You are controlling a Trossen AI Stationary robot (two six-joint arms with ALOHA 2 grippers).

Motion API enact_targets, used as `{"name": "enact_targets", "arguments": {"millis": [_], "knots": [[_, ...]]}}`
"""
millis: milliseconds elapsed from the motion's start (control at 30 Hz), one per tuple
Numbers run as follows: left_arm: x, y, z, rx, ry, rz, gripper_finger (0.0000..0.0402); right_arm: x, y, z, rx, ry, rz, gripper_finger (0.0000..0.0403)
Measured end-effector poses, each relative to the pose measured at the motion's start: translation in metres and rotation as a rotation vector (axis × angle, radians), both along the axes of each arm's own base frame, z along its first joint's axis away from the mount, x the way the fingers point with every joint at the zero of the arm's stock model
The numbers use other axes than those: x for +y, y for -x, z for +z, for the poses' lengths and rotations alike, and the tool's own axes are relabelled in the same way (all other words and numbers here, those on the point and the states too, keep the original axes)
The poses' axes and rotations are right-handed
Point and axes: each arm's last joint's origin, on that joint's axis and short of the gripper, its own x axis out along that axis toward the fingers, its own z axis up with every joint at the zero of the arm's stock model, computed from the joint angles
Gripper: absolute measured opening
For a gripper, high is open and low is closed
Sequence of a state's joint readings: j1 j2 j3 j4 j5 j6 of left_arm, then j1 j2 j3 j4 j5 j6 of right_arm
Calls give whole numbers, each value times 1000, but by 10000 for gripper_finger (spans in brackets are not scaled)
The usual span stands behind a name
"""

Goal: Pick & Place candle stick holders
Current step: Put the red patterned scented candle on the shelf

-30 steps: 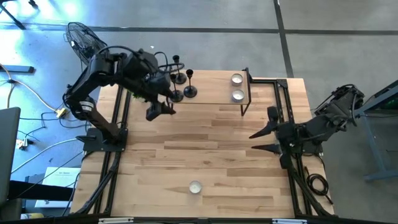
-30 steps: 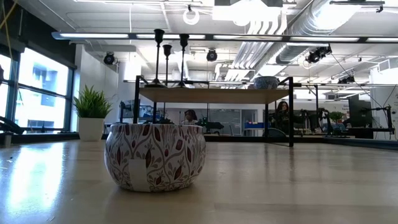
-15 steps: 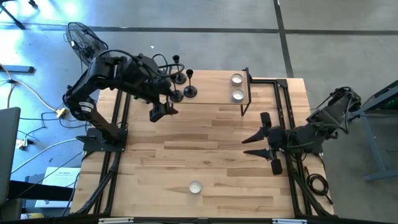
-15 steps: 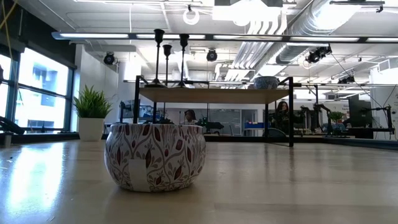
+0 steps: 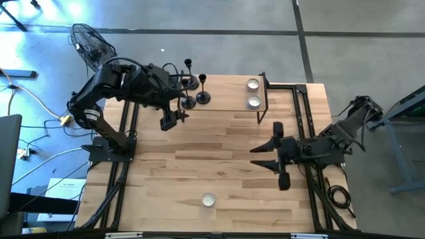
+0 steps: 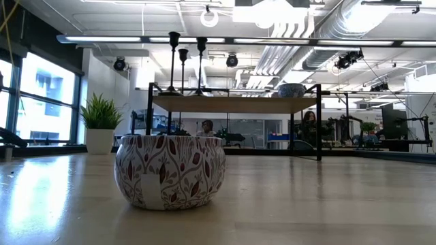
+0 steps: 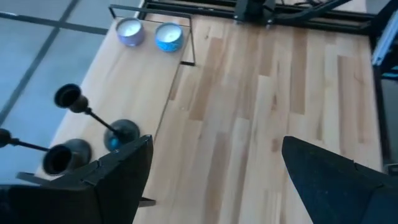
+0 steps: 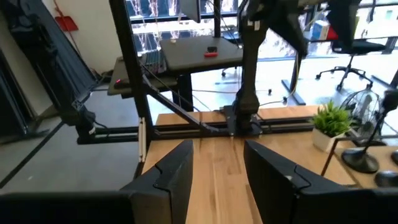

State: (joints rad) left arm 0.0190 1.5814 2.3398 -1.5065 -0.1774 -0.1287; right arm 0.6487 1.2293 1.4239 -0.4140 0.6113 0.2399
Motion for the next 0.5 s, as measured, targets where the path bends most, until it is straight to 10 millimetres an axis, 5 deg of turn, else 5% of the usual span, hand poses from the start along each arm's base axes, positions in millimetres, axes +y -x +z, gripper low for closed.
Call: {"name": "enact_targets", "arguments": {"millis": [500], "knots": [[-26,3,-3,30,127,-61,351,18,-25,-18,25,-65,-54,138]]}}
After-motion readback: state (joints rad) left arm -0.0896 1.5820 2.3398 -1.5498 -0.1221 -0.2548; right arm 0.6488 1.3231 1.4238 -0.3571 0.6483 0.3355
